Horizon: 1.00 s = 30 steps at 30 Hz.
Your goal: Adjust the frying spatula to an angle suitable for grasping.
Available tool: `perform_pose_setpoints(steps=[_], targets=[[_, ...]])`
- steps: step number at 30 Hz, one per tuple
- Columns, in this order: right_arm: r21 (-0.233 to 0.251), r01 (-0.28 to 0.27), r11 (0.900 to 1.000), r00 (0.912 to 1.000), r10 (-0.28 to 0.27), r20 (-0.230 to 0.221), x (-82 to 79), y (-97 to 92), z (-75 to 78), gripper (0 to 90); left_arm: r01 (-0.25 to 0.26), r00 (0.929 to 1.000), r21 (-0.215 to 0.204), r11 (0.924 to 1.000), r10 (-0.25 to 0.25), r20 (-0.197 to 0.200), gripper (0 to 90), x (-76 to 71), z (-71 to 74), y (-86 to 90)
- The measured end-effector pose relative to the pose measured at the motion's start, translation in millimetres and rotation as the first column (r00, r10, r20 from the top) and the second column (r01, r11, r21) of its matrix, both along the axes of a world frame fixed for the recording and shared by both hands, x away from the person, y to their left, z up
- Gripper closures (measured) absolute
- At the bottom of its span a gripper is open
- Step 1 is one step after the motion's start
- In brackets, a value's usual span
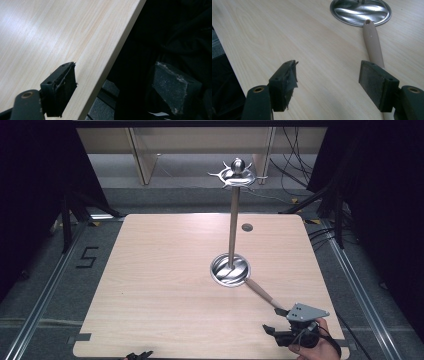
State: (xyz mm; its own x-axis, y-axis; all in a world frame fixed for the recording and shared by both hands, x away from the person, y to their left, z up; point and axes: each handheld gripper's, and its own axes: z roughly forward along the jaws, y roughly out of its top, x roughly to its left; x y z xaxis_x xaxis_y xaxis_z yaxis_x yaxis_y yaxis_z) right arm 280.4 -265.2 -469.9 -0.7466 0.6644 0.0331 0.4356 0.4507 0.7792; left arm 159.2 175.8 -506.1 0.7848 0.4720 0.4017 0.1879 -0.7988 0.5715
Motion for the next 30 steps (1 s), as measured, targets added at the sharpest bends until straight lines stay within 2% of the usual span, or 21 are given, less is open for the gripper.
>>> perform_pose_setpoints(steps=[6,8,12,13,15,16,17,19,21,22,23,25,26,27,28,30], targets=[[-0.011,0.0,0.9999,1.0,0.0,0.003,0.9,-0.2,0.2,31.5,0.003,1.0,-0.001,1.0,-0.003,-0.006,17.9,0.4,-0.2,0.1],[-0.016,-0.001,0.9999,1.0,0.001,0.001,1.4,0.4,1.1,31.5,0.016,0.9995,-0.003,0.9999,-0.016,-0.027,17.9,0.1,1.0,1.3],[-0.027,-0.008,0.9996,0.9999,0.008,0.011,3.5,0.7,2.2,31.5,0.007,0.9998,0.005,1.0,-0.007,-0.017,17.9,0.2,1.9,1.9],[-0.028,-0.007,0.9996,1.0,0.007,-0.003,3.8,0.8,2.7,31.5,0.006,0.9999,0.002,1.0,-0.006,-0.016,17.9,0.2,1.5,1.8],[-0.024,0.013,0.9996,0.9998,-0.013,-0.018,4.8,2.2,3.0,31.6,0.006,0.9998,0.0,1.0,-0.006,-0.016,17.9,0.2,1.4,1.9],[-0.035,0.004,0.9994,1.0,-0.004,0.006,7.9,1.2,3.1,31.6,0.007,0.9998,0.001,1.0,-0.007,-0.017,17.9,0.4,1.6,1.9],[-0.04,0.009,0.9992,0.9999,-0.009,0.007,9.7,2.0,3.6,31.6,0.006,0.9999,0.004,1.0,-0.006,-0.015,17.9,0.6,1.6,2.0],[-0.052,0.01,0.9986,0.9999,-0.01,0.005,14.3,3.0,4.6,31.8,0.005,0.9998,0.0,1.0,-0.005,-0.018,17.8,0.4,1.2,1.9],[-0.056,0.036,0.9978,0.9993,-0.037,-0.01,17.1,5.3,6.7,32.4,0.006,0.9998,0.001,1.0,-0.006,-0.017,17.9,0.6,1.4,1.9],[-0.07,0.025,0.9972,0.9996,-0.024,0.014,21.5,5.1,7.7,33.1,0.006,0.9998,0.001,1.0,-0.006,-0.017,17.9,0.6,1.4,1.9],[-0.094,0.042,0.9947,0.9991,-0.041,0.005,23.2,5.4,9.3,33.6,0.018,0.9991,0.005,0.9998,-0.017,-0.039,17.9,1.5,1.7,1.7],[-0.151,0.065,0.9863,0.9979,-0.064,0.015,28.2,5.3,12.3,33.6,0.019,0.999,0.005,0.9998,-0.018,-0.04,17.9,1.5,1.5,1.5],[-0.179,0.071,0.9812,0.9974,-0.069,0.021,29.3,4.6,13.8,33.7,0.014,0.9995,0.003,0.9999,-0.014,-0.027,17.9,1.5,1.1,1.5],[-0.208,0.09,0.9739,0.9959,-0.089,0.012,30.0,4.1,14.9,33.7,0.009,0.9998,-0.002,1.0,-0.009,-0.018,17.9,0.9,1.1,1.5],[-0.225,0.09,0.9701,0.9957,-0.092,0.002,31.5,3.2,15.5,33.8,0.02,0.9989,0.005,0.9998,-0.02,-0.042,17.9,1.6,1.6,1.5],[-0.242,0.099,0.9651,0.9937,-0.109,-0.027,35.8,0.7,15.9,33.7,0.006,0.9999,0.002,1.0,-0.006,-0.014,17.9,1.6,-0.4,0.7]])
